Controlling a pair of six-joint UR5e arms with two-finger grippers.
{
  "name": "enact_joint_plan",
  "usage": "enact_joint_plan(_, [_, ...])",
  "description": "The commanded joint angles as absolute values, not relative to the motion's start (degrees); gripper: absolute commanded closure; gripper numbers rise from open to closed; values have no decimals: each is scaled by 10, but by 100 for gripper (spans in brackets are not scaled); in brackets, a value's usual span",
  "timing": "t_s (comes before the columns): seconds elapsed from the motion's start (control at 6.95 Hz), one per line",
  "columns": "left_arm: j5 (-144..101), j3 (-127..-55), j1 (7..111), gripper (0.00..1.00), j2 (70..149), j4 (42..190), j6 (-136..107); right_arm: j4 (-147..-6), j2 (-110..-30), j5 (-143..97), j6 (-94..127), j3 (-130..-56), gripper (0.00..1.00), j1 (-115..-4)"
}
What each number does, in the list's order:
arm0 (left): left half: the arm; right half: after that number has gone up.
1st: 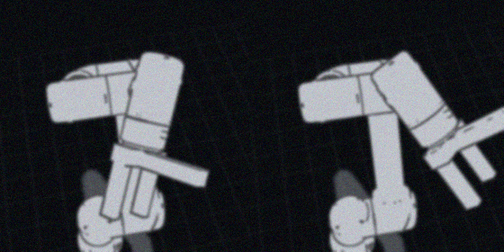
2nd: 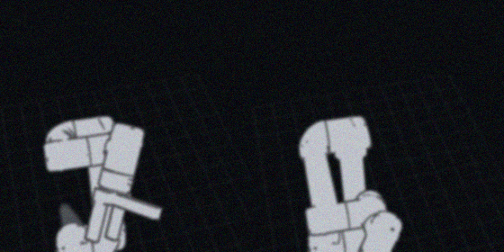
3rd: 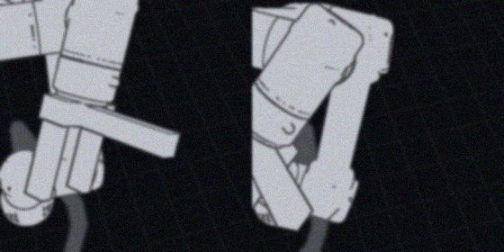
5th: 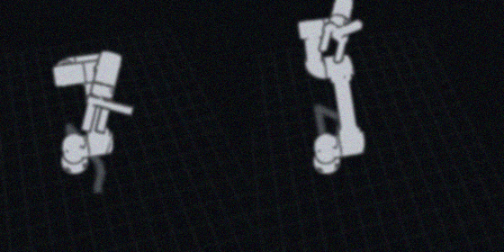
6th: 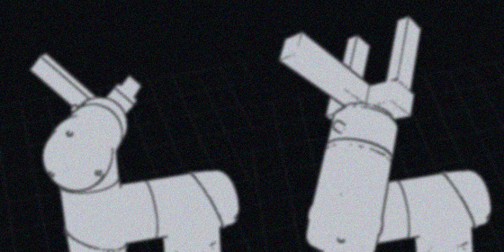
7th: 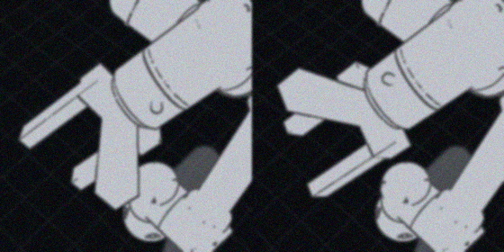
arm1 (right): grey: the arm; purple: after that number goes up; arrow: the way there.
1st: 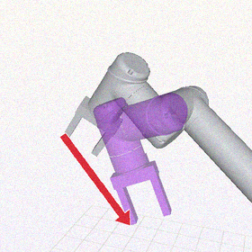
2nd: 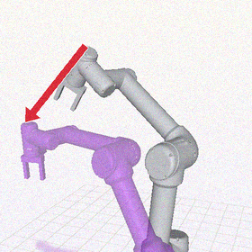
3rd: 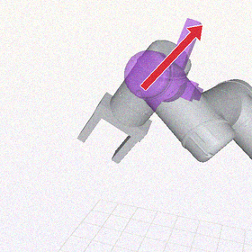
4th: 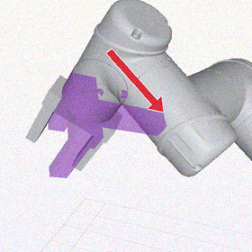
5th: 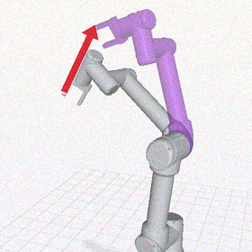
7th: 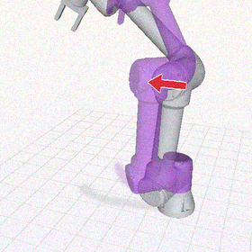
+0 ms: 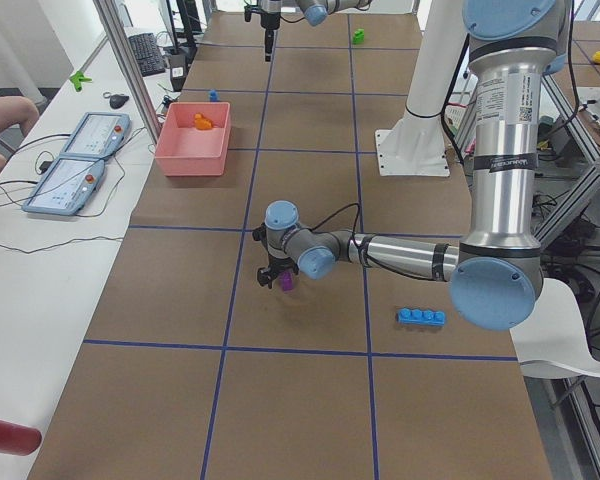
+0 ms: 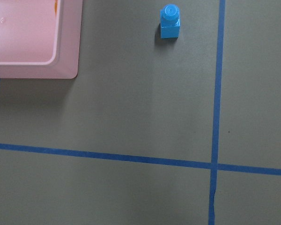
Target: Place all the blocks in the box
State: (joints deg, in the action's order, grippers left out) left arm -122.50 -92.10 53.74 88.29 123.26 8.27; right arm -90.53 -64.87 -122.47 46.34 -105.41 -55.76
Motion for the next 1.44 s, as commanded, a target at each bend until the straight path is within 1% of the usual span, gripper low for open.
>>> enact_joint_plan(0.0, [-1223, -920, 537, 47, 882, 1231, 82, -905, -646, -1223, 465, -1053, 0, -551])
enact_joint_plan(0.14, [-1223, -920, 538, 82, 882, 1230, 82, -905, -645, -1223, 465, -1053, 0, -550])
enact_joint_plan(0.29, [-1223, -925, 538, 100, 882, 1231, 76, -905, -643, -1223, 468, -1053, 0, -548])
enact_joint_plan(0.58, [-1228, -937, 540, 100, 879, 1230, 31, -904, -642, -1223, 470, -1052, 0, -548])
enact_joint_plan(0.72, [-1230, -950, 540, 100, 880, 1233, -94, -904, -642, -1223, 470, -1053, 0, -546])
enact_joint_plan(1.01, [-1232, -1008, 538, 100, 884, 1234, -349, -903, -643, -1215, 471, -1053, 0, -541])
enact_joint_plan(1.15, [-1232, -1032, 537, 100, 902, 1233, -443, -901, -643, -1210, 471, -1052, 0, -540])
enact_joint_plan(1.29, [-1233, -1041, 536, 100, 937, 1231, -541, -899, -642, -1211, 470, -1052, 0, -540])
